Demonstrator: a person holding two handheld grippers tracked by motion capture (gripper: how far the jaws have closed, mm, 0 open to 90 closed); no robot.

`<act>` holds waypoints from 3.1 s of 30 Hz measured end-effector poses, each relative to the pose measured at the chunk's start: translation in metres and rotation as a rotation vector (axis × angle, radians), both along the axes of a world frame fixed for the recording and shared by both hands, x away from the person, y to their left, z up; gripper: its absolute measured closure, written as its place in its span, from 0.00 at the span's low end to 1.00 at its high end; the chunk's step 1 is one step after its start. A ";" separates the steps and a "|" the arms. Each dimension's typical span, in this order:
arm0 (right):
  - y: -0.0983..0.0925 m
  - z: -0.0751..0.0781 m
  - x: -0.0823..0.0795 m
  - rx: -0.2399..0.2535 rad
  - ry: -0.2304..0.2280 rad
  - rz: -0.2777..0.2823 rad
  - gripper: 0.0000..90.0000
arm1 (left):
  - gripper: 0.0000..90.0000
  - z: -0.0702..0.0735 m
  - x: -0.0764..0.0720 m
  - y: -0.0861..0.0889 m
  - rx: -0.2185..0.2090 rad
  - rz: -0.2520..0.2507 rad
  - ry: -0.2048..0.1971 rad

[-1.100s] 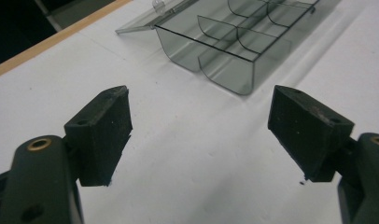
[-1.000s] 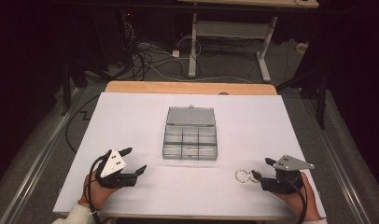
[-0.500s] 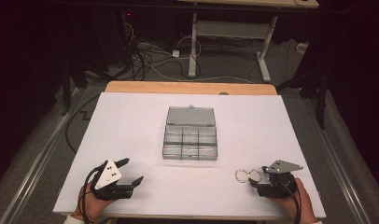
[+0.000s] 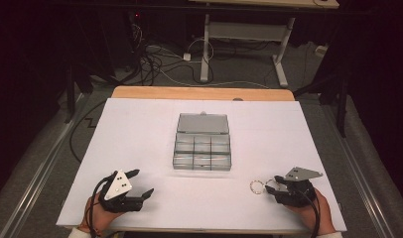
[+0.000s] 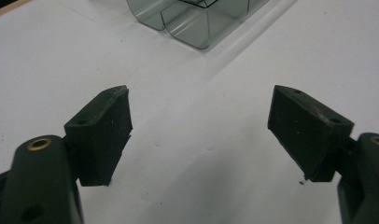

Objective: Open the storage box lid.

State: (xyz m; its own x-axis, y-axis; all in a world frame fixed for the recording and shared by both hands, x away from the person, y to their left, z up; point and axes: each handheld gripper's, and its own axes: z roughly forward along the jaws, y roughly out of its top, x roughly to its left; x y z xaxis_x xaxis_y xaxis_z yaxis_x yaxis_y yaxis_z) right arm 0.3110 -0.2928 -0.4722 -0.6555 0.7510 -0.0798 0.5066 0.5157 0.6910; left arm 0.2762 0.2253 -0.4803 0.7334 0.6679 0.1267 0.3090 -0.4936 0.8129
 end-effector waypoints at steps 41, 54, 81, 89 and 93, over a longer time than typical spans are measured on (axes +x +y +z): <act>-0.005 0.028 0.003 0.050 -0.167 -0.015 0.54 | 0.24 -0.002 0.002 -0.001 0.010 0.009 -0.014; 0.013 0.040 0.010 0.064 -0.206 0.028 0.54 | 0.24 -0.002 0.002 -0.002 0.011 0.009 -0.012; 0.053 0.049 0.024 0.058 -0.243 0.117 0.54 | 0.24 -0.001 0.001 -0.001 0.020 0.013 -0.016; 0.068 0.049 0.028 0.049 -0.247 0.146 0.54 | 0.24 -0.001 0.001 -0.002 0.019 0.012 -0.018; 0.075 0.050 0.030 0.048 -0.250 0.158 0.54 | 0.24 -0.001 0.001 -0.001 0.018 0.012 -0.017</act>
